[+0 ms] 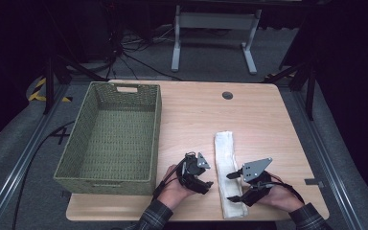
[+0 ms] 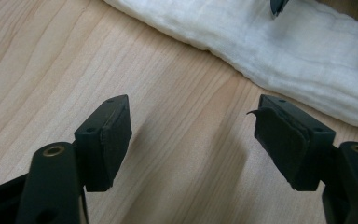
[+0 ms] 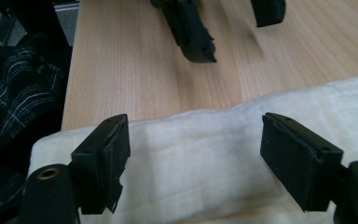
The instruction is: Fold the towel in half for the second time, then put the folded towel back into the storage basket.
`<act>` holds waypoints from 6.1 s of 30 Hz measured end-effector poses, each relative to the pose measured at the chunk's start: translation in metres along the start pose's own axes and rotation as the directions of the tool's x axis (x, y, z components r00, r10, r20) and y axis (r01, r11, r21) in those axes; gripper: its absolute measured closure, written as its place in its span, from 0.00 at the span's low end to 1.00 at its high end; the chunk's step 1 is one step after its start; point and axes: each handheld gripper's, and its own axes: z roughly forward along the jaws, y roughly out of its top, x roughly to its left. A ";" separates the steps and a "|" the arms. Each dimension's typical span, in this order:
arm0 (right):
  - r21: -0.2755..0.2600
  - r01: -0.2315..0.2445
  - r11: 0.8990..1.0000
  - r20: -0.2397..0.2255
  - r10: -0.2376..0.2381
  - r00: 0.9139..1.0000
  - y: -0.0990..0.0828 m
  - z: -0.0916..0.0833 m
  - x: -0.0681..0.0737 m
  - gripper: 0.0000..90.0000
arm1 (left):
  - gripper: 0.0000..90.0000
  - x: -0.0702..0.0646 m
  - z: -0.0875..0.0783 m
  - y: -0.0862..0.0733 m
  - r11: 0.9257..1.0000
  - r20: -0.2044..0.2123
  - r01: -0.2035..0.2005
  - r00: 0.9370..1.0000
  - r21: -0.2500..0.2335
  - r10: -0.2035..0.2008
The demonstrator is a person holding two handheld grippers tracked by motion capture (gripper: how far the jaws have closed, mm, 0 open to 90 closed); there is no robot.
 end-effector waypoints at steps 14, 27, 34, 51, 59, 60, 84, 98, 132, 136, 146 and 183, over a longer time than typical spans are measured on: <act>0.036 0.043 0.998 0.008 -0.043 0.999 -0.006 0.014 0.003 0.23 | 0.29 0.000 0.006 -0.001 1.000 0.016 -0.010 1.000 0.029 0.010; 0.017 0.034 0.999 -0.073 -0.032 0.997 -0.006 0.009 0.008 0.86 | 0.30 0.001 0.005 -0.001 0.999 0.013 -0.009 1.000 0.033 0.008; 0.015 0.028 1.000 -0.087 -0.026 0.996 -0.006 0.008 0.006 0.88 | 0.31 0.003 0.006 0.004 1.000 0.014 -0.015 1.000 0.019 0.015; -0.005 0.032 0.999 -0.152 -0.033 0.988 -0.003 -0.004 0.012 0.88 | 0.29 0.019 0.013 0.052 0.997 0.023 -0.062 0.998 -0.044 0.063; -0.013 0.034 0.999 -0.159 -0.035 0.987 -0.003 -0.005 0.012 0.88 | 0.27 0.036 0.029 0.075 0.995 0.047 -0.094 0.994 -0.022 0.095; -0.014 0.030 0.999 -0.164 -0.032 0.986 -0.003 -0.005 0.012 0.88 | 0.27 0.038 0.032 0.078 0.995 0.055 -0.097 0.994 -0.020 0.098; -0.011 0.022 1.000 -0.176 -0.024 0.984 -0.003 -0.005 0.010 0.88 | 0.44 0.055 0.069 0.089 0.984 0.133 -0.177 0.976 0.023 0.173; -0.020 0.004 1.000 -0.182 -0.008 0.983 -0.003 -0.006 0.007 0.88 | 0.86 0.052 0.065 0.088 0.983 0.192 -0.182 0.965 0.009 0.177; -0.106 -0.025 0.994 -0.152 0.008 0.988 0.033 -0.030 -0.023 0.89 | 0.87 0.037 -0.010 0.090 0.988 0.203 -0.098 0.972 -0.115 0.120; -0.108 -0.004 0.994 -0.146 -0.012 0.989 0.042 -0.032 -0.025 0.89 | 0.87 0.039 -0.021 0.092 0.990 0.189 -0.081 0.977 -0.115 0.102; -0.126 0.060 0.990 -0.155 -0.079 0.985 0.077 -0.044 -0.029 0.89 | 0.87 0.042 -0.053 0.098 0.989 0.169 -0.019 0.985 -0.148 0.044; -0.154 0.191 0.969 -0.164 -0.216 0.963 0.218 -0.008 -0.062 0.89 | 0.87 0.107 -0.195 0.055 0.973 -0.064 -0.012 0.998 -0.230 -0.002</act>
